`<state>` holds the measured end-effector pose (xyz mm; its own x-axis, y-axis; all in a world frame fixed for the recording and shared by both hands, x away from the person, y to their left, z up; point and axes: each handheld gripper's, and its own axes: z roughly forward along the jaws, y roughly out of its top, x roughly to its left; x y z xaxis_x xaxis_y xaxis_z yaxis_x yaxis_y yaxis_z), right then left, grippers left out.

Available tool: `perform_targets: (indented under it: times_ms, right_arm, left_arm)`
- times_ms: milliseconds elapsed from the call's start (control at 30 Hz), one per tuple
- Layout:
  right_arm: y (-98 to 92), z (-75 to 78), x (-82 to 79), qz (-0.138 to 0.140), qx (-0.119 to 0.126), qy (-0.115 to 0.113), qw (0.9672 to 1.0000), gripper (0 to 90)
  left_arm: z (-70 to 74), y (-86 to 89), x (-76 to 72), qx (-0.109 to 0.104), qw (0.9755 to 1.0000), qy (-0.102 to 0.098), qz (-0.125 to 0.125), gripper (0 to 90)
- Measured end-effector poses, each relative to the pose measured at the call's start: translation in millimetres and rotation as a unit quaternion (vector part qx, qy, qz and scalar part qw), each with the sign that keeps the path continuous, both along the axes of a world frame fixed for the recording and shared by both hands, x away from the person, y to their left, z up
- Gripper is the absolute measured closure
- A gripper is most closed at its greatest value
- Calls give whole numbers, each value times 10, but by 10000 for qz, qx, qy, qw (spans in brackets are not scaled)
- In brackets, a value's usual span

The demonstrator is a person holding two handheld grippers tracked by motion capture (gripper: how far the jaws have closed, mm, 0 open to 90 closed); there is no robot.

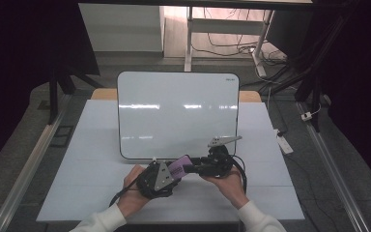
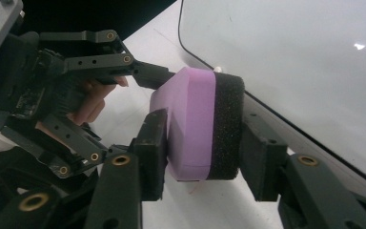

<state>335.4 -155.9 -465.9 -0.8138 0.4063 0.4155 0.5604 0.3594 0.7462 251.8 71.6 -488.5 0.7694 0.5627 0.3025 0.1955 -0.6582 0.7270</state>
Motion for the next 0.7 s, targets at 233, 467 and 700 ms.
perform_targets:
  times_ms: [233, 467, 700]
  right_arm:
    - [-49, 41, -4, 204, 244, -27, 9995, 641]
    - [-159, 85, -2, 417, 109, -448, 9981, 647]
    - [-157, 92, -49, 876, 47, -910, 9920, 648]
  left_arm:
    - [47, 75, 28, -307, 9989, 231, -259, 378]
    - [202, 305, 119, -848, 9925, 668, -570, 335]
    - [261, 403, 255, -1195, 9827, 1112, -880, 369]
